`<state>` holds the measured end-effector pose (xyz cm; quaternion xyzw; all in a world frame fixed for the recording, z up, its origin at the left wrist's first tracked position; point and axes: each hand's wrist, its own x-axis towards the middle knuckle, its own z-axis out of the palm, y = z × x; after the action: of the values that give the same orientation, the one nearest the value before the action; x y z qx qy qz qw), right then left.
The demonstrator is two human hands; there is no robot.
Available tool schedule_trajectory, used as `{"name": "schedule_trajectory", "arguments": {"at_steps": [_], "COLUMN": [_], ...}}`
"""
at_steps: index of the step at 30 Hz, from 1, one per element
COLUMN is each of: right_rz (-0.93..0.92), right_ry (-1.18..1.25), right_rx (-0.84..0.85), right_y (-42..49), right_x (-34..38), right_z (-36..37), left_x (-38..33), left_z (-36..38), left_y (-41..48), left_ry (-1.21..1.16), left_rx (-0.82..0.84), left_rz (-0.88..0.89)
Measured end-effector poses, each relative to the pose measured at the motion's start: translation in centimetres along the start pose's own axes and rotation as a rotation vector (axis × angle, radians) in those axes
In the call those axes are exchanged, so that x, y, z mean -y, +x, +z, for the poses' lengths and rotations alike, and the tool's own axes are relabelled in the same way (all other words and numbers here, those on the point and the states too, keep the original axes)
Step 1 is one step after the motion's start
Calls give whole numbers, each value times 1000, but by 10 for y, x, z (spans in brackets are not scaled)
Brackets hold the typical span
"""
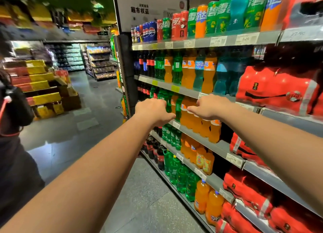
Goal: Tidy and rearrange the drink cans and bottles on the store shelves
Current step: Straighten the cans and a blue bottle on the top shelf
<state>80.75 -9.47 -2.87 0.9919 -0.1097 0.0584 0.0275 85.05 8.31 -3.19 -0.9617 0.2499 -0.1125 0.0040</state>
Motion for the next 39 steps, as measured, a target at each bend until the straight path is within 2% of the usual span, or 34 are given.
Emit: {"name": "schedule_trajectory", "arguments": {"at_steps": [20, 24, 32, 39], "right_rz": [20, 3, -35, -42], "right_ry": [54, 56, 39, 25], "right_rx": [45, 57, 64, 55], "right_y": [207, 239, 303, 374], "right_x": [139, 163, 179, 162], "right_z": [22, 31, 42, 53], "left_x": [183, 215, 244, 242], "left_z": [39, 57, 82, 96], "left_y": [152, 177, 229, 302], "left_ry": [2, 5, -6, 10], "left_rx": [11, 56, 78, 54], "left_rz": [19, 6, -13, -20]}}
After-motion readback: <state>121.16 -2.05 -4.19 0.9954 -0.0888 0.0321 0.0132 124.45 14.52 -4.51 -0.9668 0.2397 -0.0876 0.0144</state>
